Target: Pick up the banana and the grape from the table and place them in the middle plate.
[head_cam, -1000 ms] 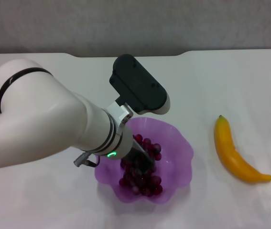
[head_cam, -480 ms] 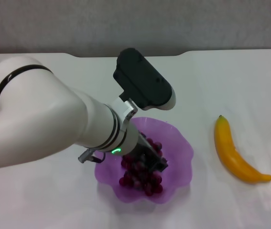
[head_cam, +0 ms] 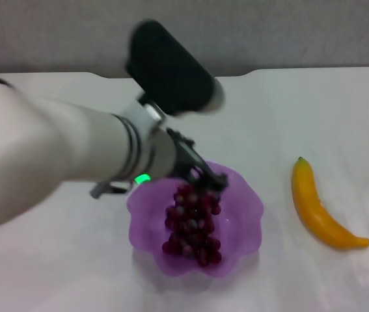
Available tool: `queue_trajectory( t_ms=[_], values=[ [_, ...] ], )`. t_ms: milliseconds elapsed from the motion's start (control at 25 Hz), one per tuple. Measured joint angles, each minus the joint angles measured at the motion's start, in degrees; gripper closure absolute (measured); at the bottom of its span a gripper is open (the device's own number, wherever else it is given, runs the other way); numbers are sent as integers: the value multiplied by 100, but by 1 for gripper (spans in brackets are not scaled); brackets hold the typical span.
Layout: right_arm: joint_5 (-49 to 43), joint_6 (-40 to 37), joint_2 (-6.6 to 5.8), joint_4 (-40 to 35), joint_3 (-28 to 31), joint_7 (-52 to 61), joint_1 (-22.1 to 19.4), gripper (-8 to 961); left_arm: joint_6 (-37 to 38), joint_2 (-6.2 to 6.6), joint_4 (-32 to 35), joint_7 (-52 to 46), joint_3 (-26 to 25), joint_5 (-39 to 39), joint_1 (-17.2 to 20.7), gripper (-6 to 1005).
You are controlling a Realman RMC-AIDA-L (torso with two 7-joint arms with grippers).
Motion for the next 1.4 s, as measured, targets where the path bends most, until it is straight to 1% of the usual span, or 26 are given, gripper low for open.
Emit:
queue_trajectory(
  t_ms=[160,280,360,440,480,520,720,840,880,920,1080,1160,1280,1400],
  values=[
    [0,6,-2,34,-21,0,-7,117,-141,5,510,160,-436,110,452,140],
    [0,8,-2,69,-47,0,-18,117,-378,6,859,335,-739,106,794,140],
    [0,10,-3,82,-61,0,-21,117,-673,7,1035,484,-888,81,1039,140],
    [0,11,-3,84,-68,0,-22,117,-1203,9,1178,693,-1018,51,1393,141],
    [0,11,-2,85,-73,0,-23,117,-1398,9,1201,744,-1055,46,1489,141],
    [0,11,-2,87,-77,0,-23,117,-1398,9,1201,744,-1055,46,1489,141],
    [1,20,-3,183,-145,0,-39,118,-2128,9,1113,814,-1278,-4,1778,140],
    [1,20,-3,289,-236,0,-84,118,-2530,10,967,956,-1481,-324,1928,140],
    [0,21,-2,358,-297,0,-119,118,-2530,10,967,956,-1481,-324,1928,140],
    [1,21,-4,457,-360,0,-166,118,-2638,12,944,1035,-1537,-453,1980,140],
    [-167,16,-13,1222,-735,19,-600,118,-2737,18,1017,1298,-1681,-910,2194,141],
    [-413,-12,-8,1644,-851,25,-862,118,-2721,18,1140,1339,-1689,-981,2309,141],
    [-686,-28,-11,2303,-1077,41,-1230,118,-2713,17,1465,1353,-1661,-990,2609,141],
    [-767,-8,-13,2452,-1123,43,-1306,118,-2719,6,1755,1357,-1632,-992,2874,141]
  ],
)
